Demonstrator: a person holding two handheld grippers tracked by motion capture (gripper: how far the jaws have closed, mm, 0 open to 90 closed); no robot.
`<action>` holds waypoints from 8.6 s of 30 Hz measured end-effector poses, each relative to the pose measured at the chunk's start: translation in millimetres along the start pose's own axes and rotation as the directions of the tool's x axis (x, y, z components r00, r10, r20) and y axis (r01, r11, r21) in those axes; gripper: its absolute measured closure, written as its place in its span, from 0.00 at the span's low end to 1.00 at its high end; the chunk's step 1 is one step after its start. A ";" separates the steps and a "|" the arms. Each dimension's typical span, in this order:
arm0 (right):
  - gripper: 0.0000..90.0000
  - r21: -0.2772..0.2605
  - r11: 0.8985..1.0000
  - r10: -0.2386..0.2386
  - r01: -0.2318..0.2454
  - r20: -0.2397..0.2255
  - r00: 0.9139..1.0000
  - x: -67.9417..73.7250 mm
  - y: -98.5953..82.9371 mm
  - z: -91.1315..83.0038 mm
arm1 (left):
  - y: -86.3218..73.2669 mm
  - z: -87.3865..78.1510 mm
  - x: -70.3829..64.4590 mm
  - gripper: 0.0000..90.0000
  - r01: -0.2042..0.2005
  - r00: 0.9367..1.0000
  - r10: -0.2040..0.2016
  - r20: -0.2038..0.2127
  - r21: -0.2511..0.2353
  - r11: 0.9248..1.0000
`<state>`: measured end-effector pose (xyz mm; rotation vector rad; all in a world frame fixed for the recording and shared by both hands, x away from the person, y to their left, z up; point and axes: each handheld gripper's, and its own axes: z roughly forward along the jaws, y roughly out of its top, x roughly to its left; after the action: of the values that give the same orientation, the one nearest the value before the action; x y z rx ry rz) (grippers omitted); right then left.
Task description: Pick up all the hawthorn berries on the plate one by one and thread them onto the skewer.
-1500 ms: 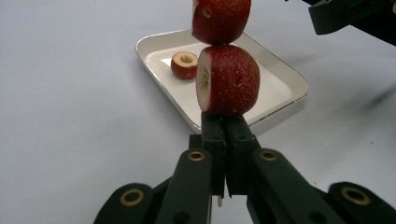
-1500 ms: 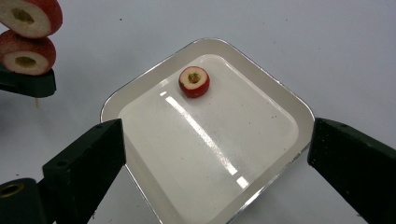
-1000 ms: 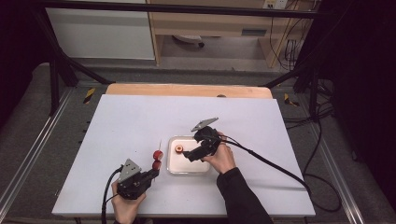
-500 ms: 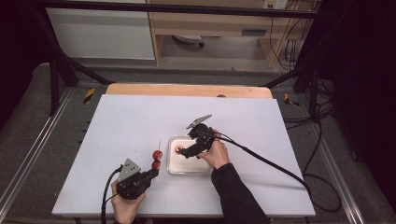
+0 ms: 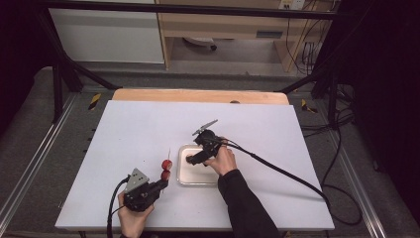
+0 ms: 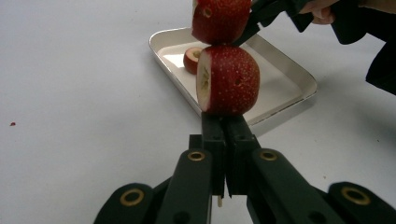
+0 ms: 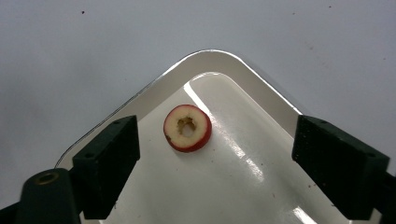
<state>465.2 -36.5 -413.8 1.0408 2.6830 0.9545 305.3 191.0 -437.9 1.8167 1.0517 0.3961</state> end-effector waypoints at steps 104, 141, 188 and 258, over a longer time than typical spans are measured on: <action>0.67 -0.506 0.602 0.323 -0.617 -0.553 0.768 -9.7 -68.9 -118.7 | 30.3 42.7 -83.3 0.98 -0.073 0.990 0.071 0.123 0.011 0.997; 0.67 -0.503 0.544 0.293 -0.672 -0.636 0.714 -5.7 -70.7 -130.3 | 47.1 46.1 -91.1 0.98 -0.030 0.994 0.033 0.107 -0.023 0.999; 0.68 -0.476 0.510 0.263 -0.716 -0.706 0.657 -7.2 -69.8 -134.5 | 59.5 41.2 -99.8 0.98 -0.027 0.993 0.033 0.116 -0.051 0.998; 0.43 -0.595 0.728 0.084 -0.340 -0.415 0.906 -5.7 -70.5 -133.4 | 37.0 47.9 -88.5 0.99 -0.079 0.990 0.076 0.122 0.025 0.997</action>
<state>387.6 -149.3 -350.0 1.0835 2.1293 2.1262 304.0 86.4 -413.9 1.8881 0.9101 0.3139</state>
